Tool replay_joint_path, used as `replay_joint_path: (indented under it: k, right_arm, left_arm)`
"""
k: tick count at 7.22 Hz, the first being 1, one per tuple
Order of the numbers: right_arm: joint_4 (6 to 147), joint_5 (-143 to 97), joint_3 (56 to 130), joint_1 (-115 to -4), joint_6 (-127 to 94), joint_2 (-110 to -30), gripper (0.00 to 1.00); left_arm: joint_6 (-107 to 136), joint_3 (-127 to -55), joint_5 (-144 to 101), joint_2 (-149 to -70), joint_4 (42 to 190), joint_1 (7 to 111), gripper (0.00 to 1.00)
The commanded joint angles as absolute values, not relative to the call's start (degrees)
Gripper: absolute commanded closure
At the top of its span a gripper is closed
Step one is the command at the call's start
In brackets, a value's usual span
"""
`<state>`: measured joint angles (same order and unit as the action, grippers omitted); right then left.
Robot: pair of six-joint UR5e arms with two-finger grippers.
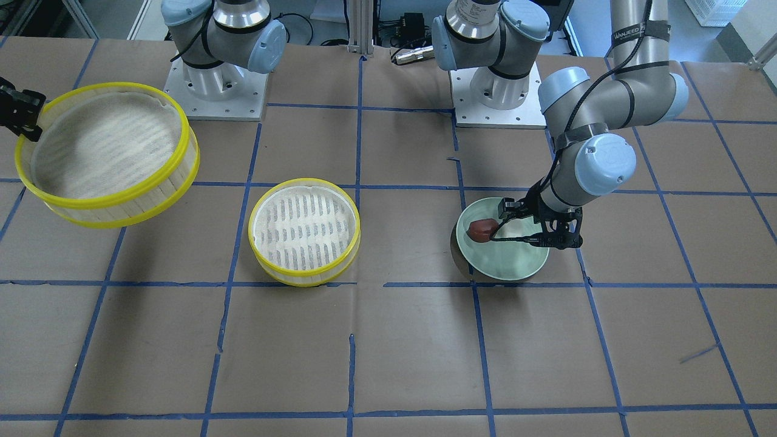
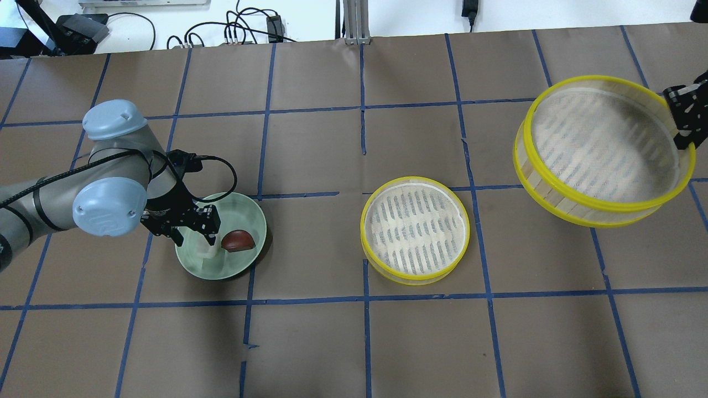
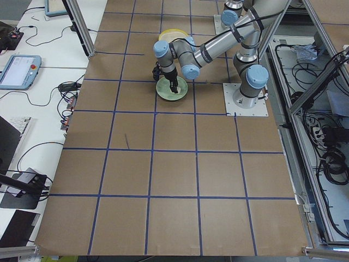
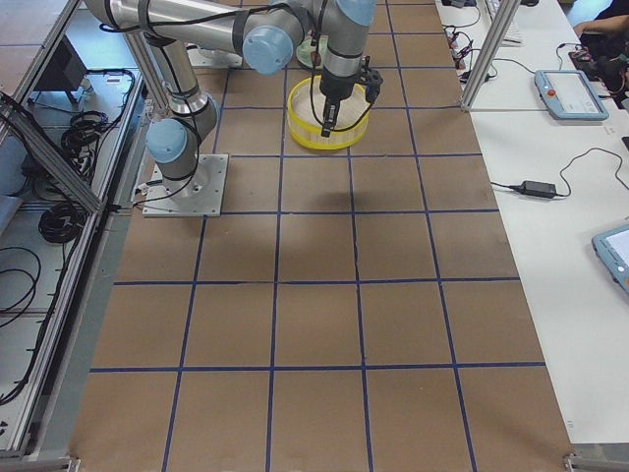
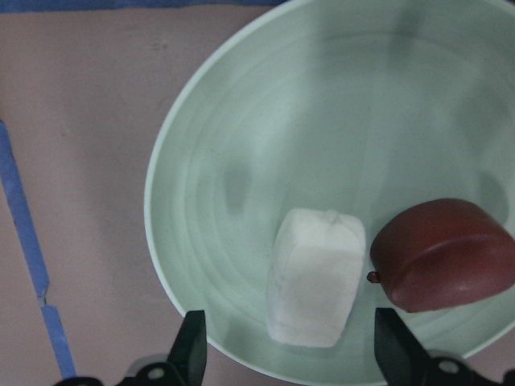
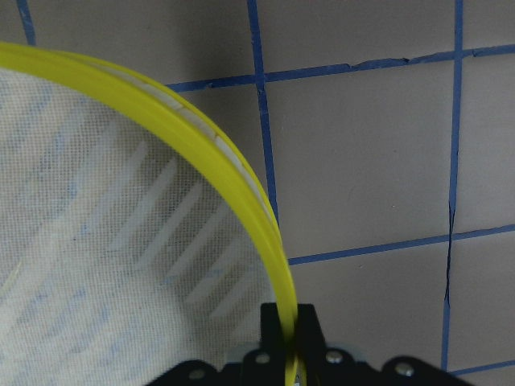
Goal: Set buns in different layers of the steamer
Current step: 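Carry the top tier farther from the robot and hold it raised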
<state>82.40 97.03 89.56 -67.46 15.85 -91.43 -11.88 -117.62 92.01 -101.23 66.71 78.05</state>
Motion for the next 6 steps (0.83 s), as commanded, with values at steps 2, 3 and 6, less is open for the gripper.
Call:
replay_joint_path:
  k: [2, 3, 6]
  right_arm:
    - [82.3, 97.0, 89.5, -67.4, 16.0, -91.5, 0.92]
    - [82.4, 96.9, 89.5, -67.4, 16.3, -91.5, 0.92]
    - [82.4, 97.0, 89.4, -67.4, 16.5, -91.5, 0.92]
  left_arm:
    - [-11.5, -118.2, 90.9, -101.4, 66.7, 78.0, 0.75]
    - [-11.5, -118.2, 91.0, -101.3, 66.7, 78.0, 0.97]
    - [-12.0, -115.4, 91.9, -97.1, 67.0, 78.3, 0.99]
